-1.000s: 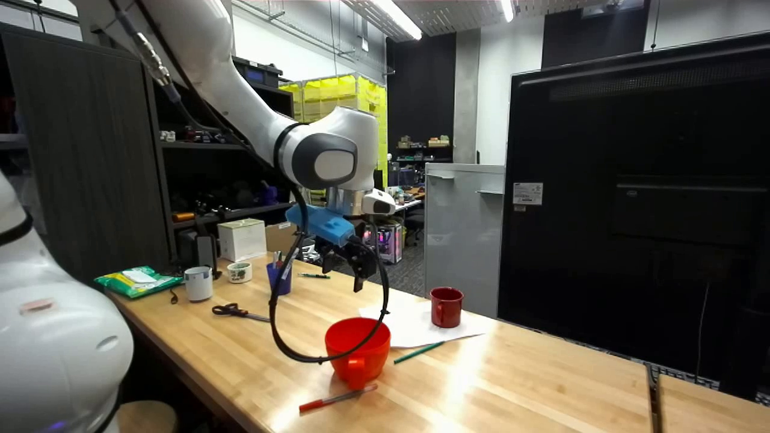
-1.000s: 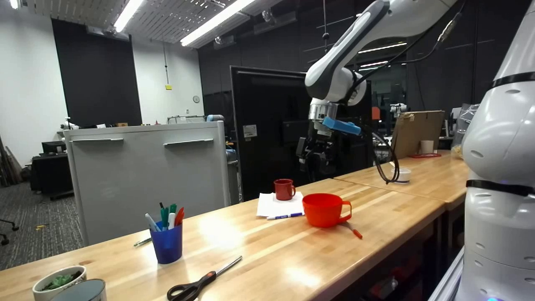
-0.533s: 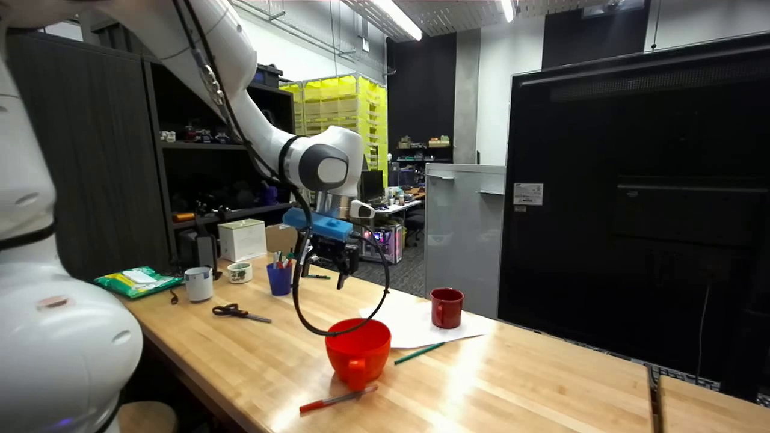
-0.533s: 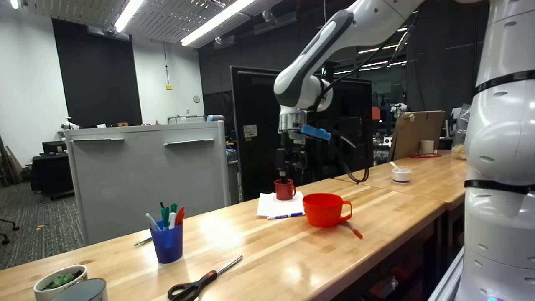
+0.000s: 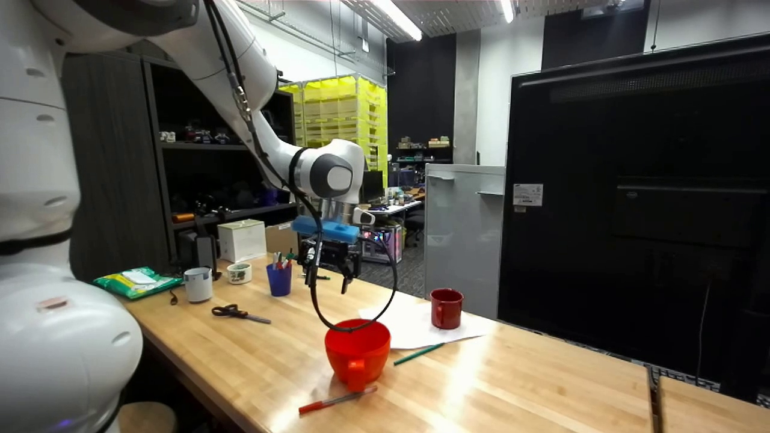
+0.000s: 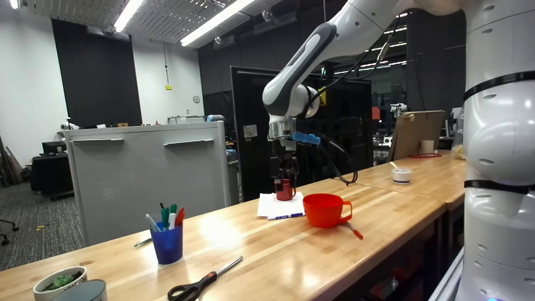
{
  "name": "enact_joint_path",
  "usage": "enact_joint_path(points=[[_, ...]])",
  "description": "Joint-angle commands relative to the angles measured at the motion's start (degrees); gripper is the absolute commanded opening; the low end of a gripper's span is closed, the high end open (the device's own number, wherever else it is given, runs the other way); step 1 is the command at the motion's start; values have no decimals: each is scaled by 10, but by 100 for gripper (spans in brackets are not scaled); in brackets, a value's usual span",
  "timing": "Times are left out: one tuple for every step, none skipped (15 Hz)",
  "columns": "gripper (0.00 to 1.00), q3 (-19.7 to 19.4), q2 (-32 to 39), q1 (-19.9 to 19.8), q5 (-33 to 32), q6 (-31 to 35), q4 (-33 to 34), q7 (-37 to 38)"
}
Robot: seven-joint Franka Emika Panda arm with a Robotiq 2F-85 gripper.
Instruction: Move the blue and white pen to the right side of the counter.
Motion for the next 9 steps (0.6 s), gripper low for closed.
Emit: enact_joint_path(points=[[100,8,-1,-13,-2,5,-4,8],[100,9,-2,-13,-2,2,-4,12],[100,11,0,-12,-5,0,-1,17],[100,18,8,-6,-11,-7,12,21],[100,23,11,-3,-19,-12,18,23],[100,30,17,2,-30,-15,26,27],[100,37,19,5,-39,-16,31,27],[100,42,26,7,-53,-17,39,32],[100,47,32,9,-68,-21,47,31]])
